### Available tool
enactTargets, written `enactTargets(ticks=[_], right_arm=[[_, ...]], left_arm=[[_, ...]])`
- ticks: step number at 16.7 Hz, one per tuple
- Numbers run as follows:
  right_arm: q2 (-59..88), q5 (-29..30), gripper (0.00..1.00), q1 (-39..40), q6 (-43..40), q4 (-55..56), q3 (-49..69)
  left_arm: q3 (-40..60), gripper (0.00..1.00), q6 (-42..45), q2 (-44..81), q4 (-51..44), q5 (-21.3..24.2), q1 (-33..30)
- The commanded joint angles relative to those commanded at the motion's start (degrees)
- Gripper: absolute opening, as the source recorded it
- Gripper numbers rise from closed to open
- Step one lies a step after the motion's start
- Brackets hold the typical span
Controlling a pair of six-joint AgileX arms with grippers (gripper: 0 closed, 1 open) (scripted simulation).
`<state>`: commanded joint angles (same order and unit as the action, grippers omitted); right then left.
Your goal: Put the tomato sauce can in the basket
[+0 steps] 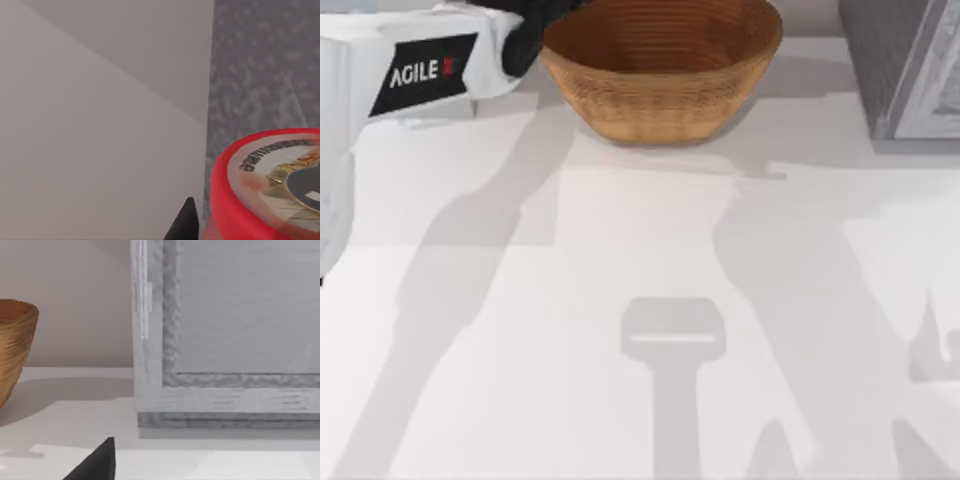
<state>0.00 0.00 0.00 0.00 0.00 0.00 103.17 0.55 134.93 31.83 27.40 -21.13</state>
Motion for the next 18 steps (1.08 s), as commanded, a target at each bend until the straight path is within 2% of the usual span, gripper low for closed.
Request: enactTargets(ticks=[2, 15, 18], right_arm=[[0.0, 0.0, 1.00, 0.0, 0.0, 0.0, 0.0], [0.0, 0.0, 1.00, 0.0, 0.0, 0.0, 0.0], [0.0, 0.0, 1.00, 0.0, 0.0, 0.0, 0.0]], left_arm=[[0.0, 0.00, 0.0, 0.0, 0.0, 0.0, 0.0], [0.0, 0.98, 0.0, 0.0, 0.0, 0.0, 0.0], [0.0, 1.00, 0.0, 0.0, 0.0, 0.0, 0.0]])
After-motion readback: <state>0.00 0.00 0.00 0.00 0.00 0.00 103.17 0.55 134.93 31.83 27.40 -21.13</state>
